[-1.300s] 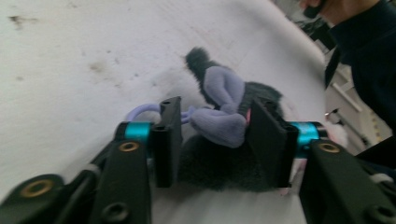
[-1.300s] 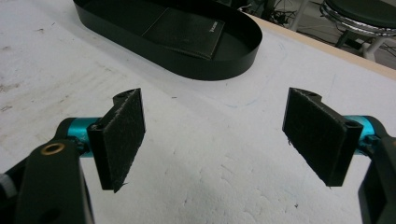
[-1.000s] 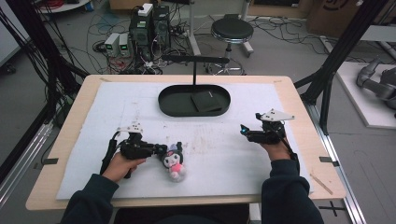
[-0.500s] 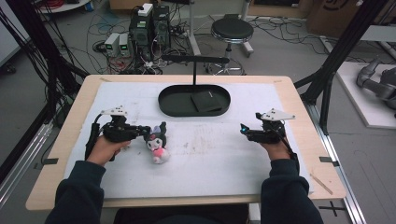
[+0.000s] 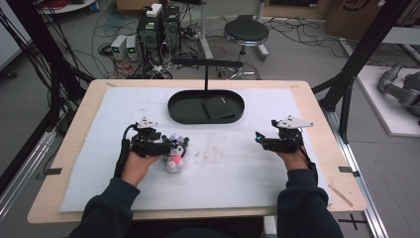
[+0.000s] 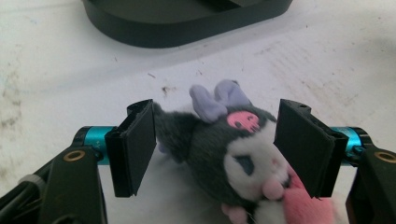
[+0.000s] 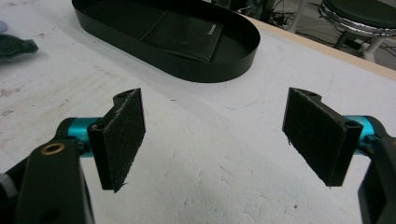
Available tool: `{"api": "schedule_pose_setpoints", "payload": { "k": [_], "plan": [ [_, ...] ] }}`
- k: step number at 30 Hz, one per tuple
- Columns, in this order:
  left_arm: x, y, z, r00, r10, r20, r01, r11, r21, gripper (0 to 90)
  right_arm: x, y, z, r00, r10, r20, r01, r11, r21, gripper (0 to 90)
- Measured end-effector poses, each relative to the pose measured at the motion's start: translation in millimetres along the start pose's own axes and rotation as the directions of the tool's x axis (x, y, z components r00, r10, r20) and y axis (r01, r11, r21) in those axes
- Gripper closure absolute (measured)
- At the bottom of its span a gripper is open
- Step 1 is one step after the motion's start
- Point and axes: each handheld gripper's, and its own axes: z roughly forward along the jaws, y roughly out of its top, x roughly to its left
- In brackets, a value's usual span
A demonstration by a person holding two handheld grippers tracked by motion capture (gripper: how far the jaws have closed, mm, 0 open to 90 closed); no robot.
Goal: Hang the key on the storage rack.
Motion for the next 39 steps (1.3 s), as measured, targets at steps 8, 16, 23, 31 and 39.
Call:
{"api": "schedule_pose_setpoints", "payload": {
  "k": [8, 16, 23, 31, 39],
  "plan": [
    [-11.7, -15.7, 14.0, 0.9996, -0.027, -0.002, 0.028, 0.9983, 0.052, 21.4, -0.1, 0.2, 0.1, 1.0000, -0.006, 0.001, 0.006, 1.000, 0.001, 21.6],
    [1.9, -18.7, 22.9, 0.9895, -0.059, 0.132, 0.049, 0.9960, 0.074, 24.8, 0.2, -0.2, 1.5, 1.0000, 0.000, -0.005, 0.000, 1.000, 0.012, 21.6],
    [0.3, -21.1, 28.1, 0.9651, -0.080, 0.249, 0.057, 0.9934, 0.100, 40.1, 0.7, 0.3, 1.2, 1.0000, -0.007, -0.005, 0.007, 1.000, 0.007, 23.4],
    [9.7, -1.8, 1.2, 0.9566, 0.108, 0.271, -0.100, 0.9941, -0.042, 44.4, 0.2, 0.5, 0.4, 1.0000, -0.006, -0.005, 0.006, 1.000, -0.002, 23.9],
    [33.0, 40.5, -30.4, 0.9374, 0.238, 0.254, -0.184, 0.9579, -0.220, 44.5, -0.1, 1.6, -0.5, 1.0000, -0.001, 0.000, 0.001, 1.000, -0.009, 23.8]
  ]
}}
